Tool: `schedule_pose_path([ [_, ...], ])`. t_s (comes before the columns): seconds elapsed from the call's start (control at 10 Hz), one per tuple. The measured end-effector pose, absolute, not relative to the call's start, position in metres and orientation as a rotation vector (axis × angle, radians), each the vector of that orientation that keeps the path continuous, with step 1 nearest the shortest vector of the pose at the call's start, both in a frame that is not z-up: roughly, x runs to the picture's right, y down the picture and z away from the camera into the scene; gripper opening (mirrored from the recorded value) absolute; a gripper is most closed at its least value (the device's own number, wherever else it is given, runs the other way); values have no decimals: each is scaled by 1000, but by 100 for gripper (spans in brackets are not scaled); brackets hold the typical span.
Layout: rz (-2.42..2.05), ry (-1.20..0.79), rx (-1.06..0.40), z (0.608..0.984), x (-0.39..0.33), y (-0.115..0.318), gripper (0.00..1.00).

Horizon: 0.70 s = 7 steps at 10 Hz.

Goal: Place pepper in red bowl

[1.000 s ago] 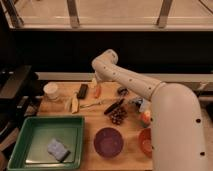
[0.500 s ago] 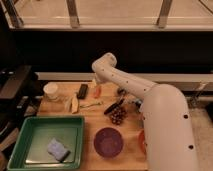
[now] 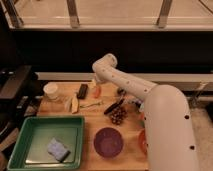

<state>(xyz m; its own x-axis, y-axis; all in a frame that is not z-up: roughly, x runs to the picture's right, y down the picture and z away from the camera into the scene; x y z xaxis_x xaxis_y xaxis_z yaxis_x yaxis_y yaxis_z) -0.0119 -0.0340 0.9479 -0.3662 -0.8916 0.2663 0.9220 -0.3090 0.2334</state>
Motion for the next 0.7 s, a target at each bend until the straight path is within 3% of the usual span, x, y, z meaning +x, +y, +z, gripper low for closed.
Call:
schedule_pose_path([
  [0.7, -1901, -410, -104, 948, -10, -34, 80],
])
